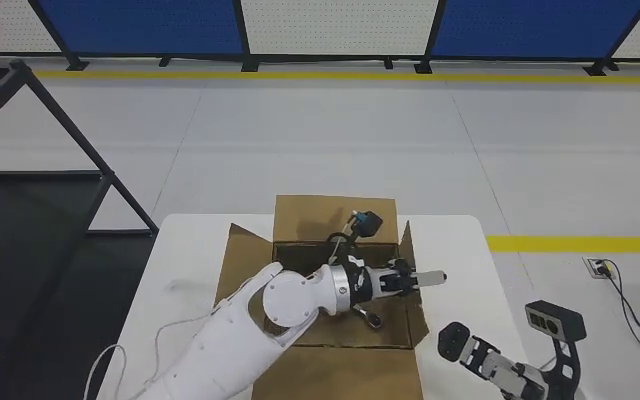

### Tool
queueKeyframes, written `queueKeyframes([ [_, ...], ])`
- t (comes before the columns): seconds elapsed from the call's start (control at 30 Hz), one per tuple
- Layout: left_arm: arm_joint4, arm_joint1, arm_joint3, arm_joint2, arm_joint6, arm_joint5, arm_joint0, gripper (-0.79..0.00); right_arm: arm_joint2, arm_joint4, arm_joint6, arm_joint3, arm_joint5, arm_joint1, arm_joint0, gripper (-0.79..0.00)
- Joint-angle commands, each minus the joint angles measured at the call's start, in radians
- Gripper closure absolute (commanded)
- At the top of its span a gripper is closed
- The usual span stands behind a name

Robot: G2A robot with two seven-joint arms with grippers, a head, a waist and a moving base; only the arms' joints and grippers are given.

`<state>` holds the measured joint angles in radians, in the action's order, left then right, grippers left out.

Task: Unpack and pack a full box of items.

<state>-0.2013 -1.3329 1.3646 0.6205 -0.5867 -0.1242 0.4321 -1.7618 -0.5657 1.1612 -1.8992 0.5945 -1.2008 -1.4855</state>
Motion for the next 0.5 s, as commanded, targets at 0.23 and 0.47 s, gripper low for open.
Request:
queueKeyframes([
  [0.23,-0.039,-0.104,-0.178,-0.107,0.019,-0.029,-0.089,-0.785,-0.006,0.134,-0.134,-0.049,-0.044,0.004,-0.044,-0.785],
  [0.47,-0.060,-0.145,-0.264,-0.100,0.015,-0.076,-0.116,-0.785,0.005,0.296,-0.271,-0.045,-0.206,0.008,-0.037,-0.785],
])
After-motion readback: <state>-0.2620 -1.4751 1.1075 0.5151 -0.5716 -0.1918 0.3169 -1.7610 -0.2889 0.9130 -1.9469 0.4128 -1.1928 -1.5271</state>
